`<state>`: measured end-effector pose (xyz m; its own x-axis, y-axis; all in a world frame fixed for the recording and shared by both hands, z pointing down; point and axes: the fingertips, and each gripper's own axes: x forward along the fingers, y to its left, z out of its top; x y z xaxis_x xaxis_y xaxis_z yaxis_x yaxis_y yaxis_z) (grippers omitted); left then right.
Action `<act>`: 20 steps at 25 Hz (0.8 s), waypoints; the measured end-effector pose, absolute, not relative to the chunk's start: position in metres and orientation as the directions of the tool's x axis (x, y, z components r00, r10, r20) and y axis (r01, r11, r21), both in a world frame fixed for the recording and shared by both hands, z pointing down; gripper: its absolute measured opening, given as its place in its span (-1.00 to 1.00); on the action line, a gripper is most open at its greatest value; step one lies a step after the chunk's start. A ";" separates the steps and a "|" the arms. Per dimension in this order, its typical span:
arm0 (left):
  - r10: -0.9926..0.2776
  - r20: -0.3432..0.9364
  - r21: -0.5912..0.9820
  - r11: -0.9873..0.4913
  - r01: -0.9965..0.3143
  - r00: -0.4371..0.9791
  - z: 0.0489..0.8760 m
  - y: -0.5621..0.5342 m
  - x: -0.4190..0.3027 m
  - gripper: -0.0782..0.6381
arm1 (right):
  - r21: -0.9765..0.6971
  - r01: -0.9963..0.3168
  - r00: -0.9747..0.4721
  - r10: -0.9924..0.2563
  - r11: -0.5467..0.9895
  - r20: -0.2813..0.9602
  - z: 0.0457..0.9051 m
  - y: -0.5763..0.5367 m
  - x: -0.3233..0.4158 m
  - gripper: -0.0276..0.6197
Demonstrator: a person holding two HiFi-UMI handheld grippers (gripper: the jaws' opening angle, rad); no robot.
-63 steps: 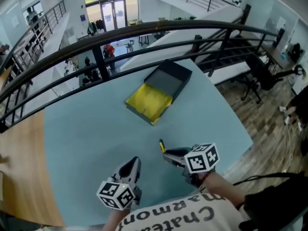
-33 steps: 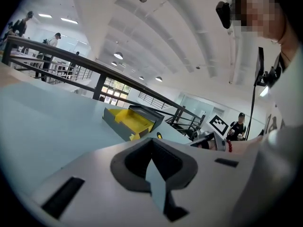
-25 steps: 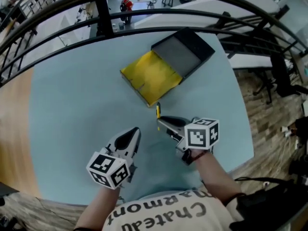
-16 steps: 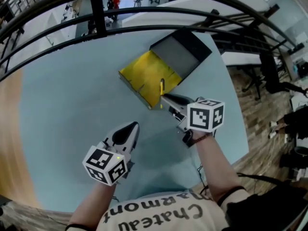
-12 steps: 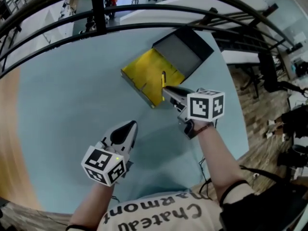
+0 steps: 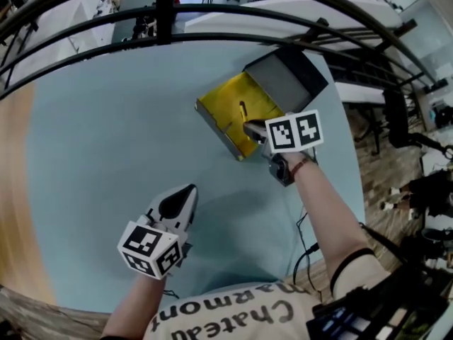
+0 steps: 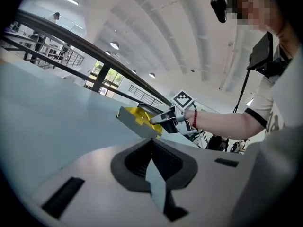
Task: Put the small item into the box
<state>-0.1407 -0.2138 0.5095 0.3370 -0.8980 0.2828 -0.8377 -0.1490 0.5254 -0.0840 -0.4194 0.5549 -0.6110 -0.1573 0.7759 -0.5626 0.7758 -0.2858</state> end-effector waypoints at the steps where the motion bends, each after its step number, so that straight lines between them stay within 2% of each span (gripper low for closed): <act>1: -0.900 0.283 0.529 -0.143 -0.837 0.333 0.511 -0.212 -0.142 -0.77 | -0.267 -0.572 -0.579 -0.151 0.775 0.801 0.560 -0.421 -0.084 -0.66; 7: -0.909 0.278 0.538 -0.121 -0.835 0.311 0.515 -0.203 -0.149 -0.77 | -0.150 -0.578 -0.409 -0.126 0.802 0.904 0.585 -0.433 -0.082 -0.66; 20: -0.916 0.254 0.559 -0.122 -0.820 0.309 0.513 -0.192 -0.147 -0.77 | -0.080 -0.602 -0.260 -0.099 0.795 0.961 0.596 -0.437 -0.077 -0.66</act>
